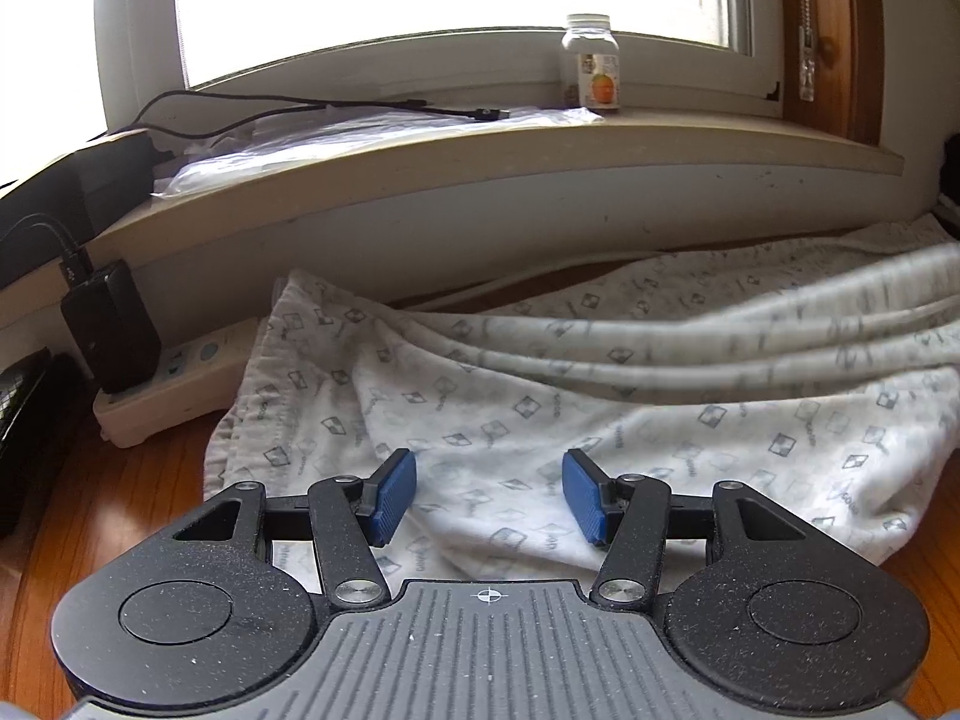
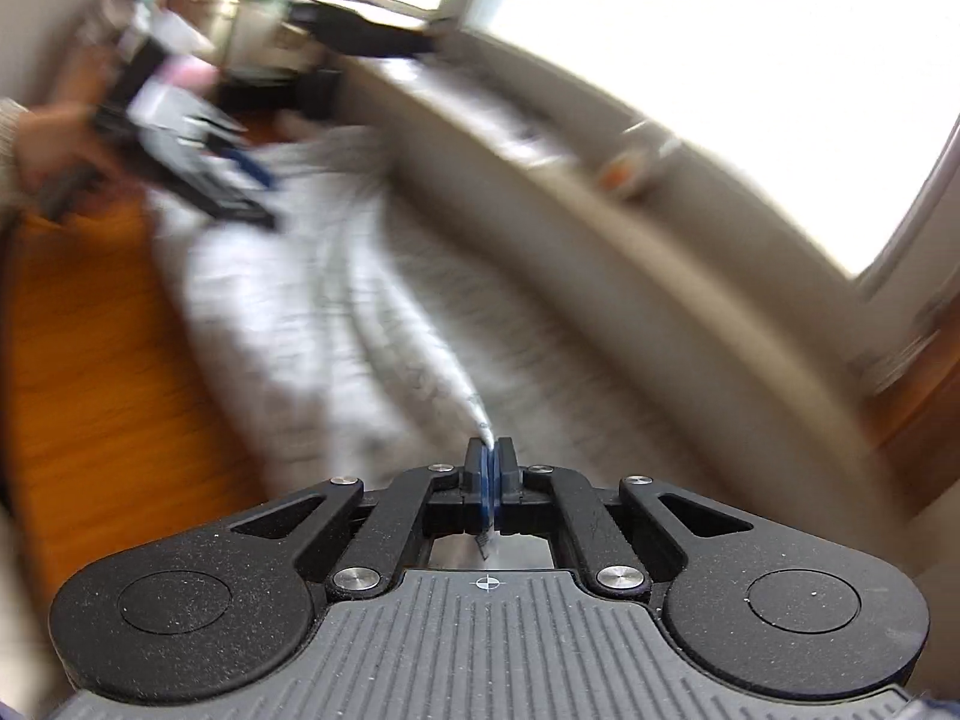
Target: Fold clothes
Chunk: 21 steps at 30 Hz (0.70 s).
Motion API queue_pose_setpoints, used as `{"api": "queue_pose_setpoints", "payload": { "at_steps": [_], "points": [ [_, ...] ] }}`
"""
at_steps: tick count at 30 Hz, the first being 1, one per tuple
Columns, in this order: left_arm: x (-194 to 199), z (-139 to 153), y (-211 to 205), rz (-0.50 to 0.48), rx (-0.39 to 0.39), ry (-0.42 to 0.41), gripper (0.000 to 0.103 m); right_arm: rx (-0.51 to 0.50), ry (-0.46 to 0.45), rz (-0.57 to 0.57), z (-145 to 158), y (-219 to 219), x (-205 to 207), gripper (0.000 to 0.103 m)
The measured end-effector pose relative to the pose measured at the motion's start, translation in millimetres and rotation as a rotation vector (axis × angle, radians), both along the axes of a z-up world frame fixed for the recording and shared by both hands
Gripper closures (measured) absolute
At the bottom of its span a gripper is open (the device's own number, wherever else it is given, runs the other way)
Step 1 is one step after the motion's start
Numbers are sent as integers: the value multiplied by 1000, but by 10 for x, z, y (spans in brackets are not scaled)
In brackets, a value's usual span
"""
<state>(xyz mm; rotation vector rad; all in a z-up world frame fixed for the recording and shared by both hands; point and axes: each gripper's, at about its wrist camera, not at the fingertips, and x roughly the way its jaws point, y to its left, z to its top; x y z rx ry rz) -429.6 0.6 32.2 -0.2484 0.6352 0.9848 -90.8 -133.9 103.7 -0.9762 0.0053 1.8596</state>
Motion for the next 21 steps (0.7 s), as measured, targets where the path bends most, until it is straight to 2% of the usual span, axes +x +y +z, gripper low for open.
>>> {"api": "queue_pose_setpoints", "payload": {
  "at_steps": [6,9,12,15,18,19,21],
  "points": [
    [-132,25,61,44,11,-10,45,190,-184,-69,143,560,51,101],
    [-211,29,85,73,15,-15,45,137,-219,-110,-125,959,-2,100],
    [-325,27,82,94,17,-16,44,57,-228,-133,-492,1176,-8,98],
    [-452,0,76,116,15,-13,41,38,-116,-150,-557,1188,67,92],
    [-539,-38,110,123,-2,-15,43,45,49,-146,-458,1135,109,78],
    [-548,-42,108,122,-5,-12,46,18,108,-124,-433,1121,120,75],
    [-558,-45,85,117,-5,1,48,-41,149,-107,-459,1107,103,75]
  ]
}}
